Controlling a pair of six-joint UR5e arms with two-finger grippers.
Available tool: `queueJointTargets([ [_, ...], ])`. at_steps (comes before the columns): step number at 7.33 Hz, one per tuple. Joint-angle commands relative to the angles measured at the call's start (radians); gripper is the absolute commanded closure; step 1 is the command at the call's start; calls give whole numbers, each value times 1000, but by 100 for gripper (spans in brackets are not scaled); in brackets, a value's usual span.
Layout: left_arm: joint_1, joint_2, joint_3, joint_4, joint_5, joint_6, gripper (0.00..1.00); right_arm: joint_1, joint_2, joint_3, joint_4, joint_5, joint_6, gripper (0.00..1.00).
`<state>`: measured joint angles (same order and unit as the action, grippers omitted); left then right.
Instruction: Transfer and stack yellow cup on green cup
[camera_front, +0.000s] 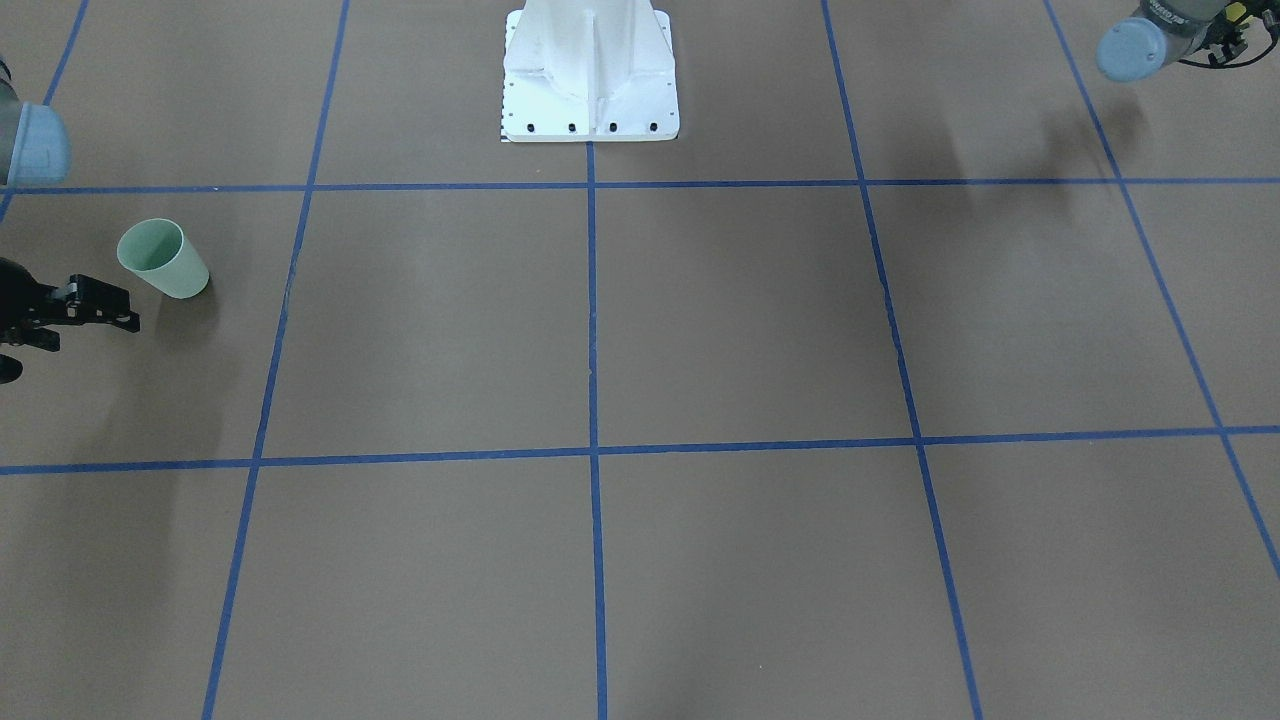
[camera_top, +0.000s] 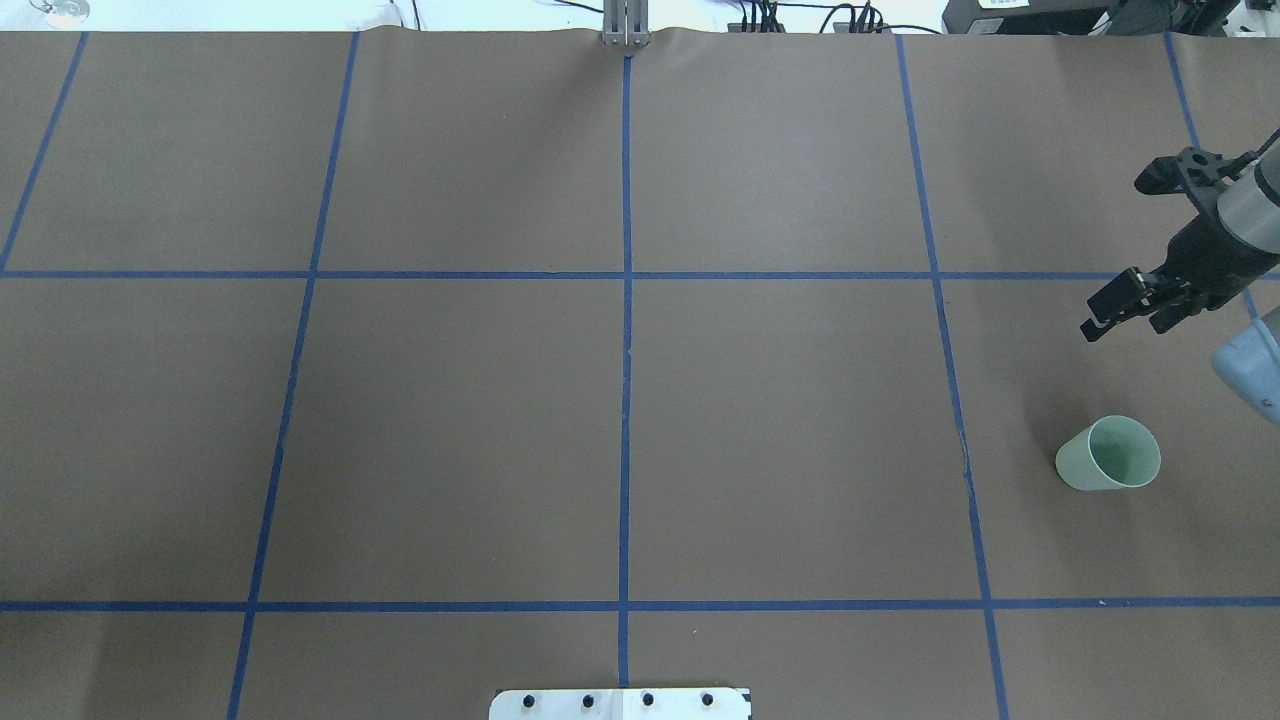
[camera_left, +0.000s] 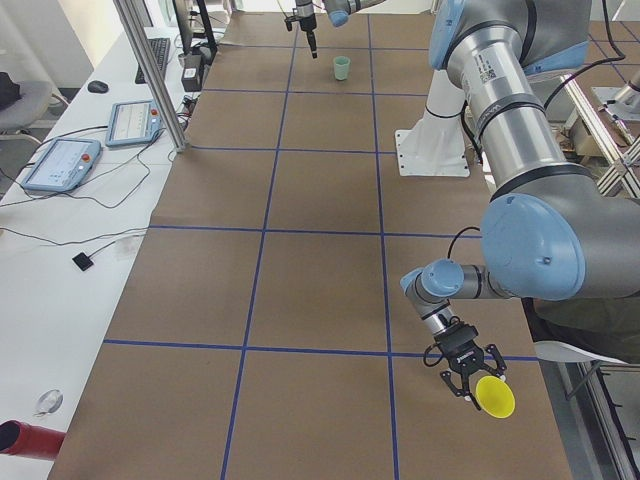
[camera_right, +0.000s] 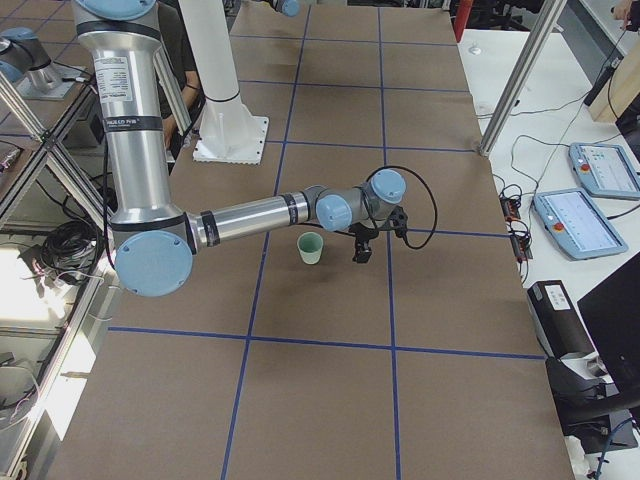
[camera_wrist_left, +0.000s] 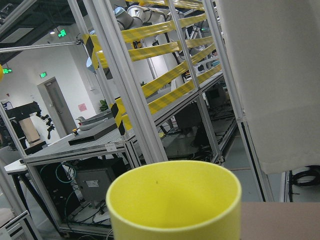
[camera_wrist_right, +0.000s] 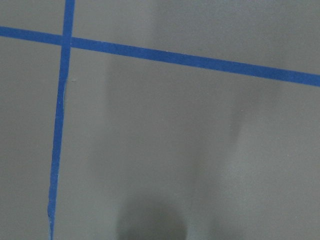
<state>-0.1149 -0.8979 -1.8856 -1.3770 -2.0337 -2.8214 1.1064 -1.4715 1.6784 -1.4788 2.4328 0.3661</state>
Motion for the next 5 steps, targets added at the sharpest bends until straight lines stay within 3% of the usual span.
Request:
queueJointTargets([
  [1,-11,-53,10,4,32,-35,37,0,0,1,0,0,1,0],
  [5,-95,-166,-1,16,136,0,37,0,-1,3,0,2,4,0],
])
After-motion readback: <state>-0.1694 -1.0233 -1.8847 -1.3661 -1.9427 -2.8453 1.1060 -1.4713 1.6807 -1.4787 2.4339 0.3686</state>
